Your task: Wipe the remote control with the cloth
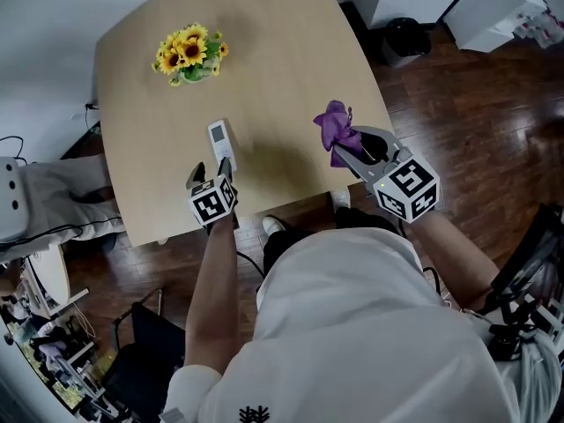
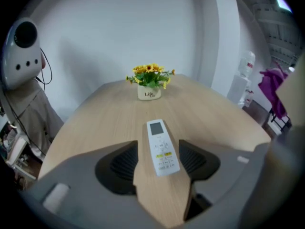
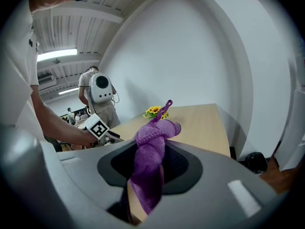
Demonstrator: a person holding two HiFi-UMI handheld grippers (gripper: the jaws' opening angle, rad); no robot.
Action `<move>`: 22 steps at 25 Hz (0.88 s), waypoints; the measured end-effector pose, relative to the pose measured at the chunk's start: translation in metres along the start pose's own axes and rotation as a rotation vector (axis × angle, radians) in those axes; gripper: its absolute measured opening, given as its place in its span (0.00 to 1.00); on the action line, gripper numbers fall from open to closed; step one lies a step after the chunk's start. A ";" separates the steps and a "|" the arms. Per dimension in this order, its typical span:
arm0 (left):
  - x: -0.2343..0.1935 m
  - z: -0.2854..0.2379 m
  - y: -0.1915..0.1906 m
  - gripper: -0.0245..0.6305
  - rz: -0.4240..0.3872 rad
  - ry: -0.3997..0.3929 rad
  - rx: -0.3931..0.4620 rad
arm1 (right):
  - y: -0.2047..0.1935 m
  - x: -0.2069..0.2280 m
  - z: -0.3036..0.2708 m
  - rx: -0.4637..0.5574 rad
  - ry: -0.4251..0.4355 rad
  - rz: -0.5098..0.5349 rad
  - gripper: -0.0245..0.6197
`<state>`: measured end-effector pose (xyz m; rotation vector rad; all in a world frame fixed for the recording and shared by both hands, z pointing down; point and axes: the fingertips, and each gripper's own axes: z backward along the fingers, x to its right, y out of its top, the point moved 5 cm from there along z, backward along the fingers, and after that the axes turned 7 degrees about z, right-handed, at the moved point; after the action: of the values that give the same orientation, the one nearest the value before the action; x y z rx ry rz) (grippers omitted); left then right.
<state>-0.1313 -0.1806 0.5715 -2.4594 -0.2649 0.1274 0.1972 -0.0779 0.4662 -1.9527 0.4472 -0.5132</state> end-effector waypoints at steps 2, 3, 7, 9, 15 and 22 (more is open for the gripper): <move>0.006 0.022 -0.008 0.48 0.010 -0.022 0.033 | -0.005 0.000 0.003 -0.006 0.016 0.009 0.24; 0.008 0.033 -0.013 0.48 0.022 -0.035 0.049 | -0.008 0.000 0.003 -0.009 0.027 0.011 0.24; 0.012 0.080 -0.037 0.48 0.076 -0.071 0.115 | -0.022 -0.009 -0.001 -0.015 0.091 0.025 0.24; 0.024 0.102 -0.055 0.46 0.086 -0.111 0.139 | -0.032 -0.013 0.006 -0.031 0.111 0.032 0.24; 0.046 0.156 -0.076 0.42 -0.008 -0.234 0.203 | -0.035 -0.031 0.014 -0.013 0.111 0.060 0.24; 0.075 0.237 -0.116 0.42 -0.120 -0.384 0.344 | -0.045 -0.096 0.087 0.011 0.059 0.114 0.24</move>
<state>-0.1142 0.0680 0.4562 -2.0579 -0.5101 0.5485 0.1673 0.0559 0.4588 -1.8929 0.5885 -0.4996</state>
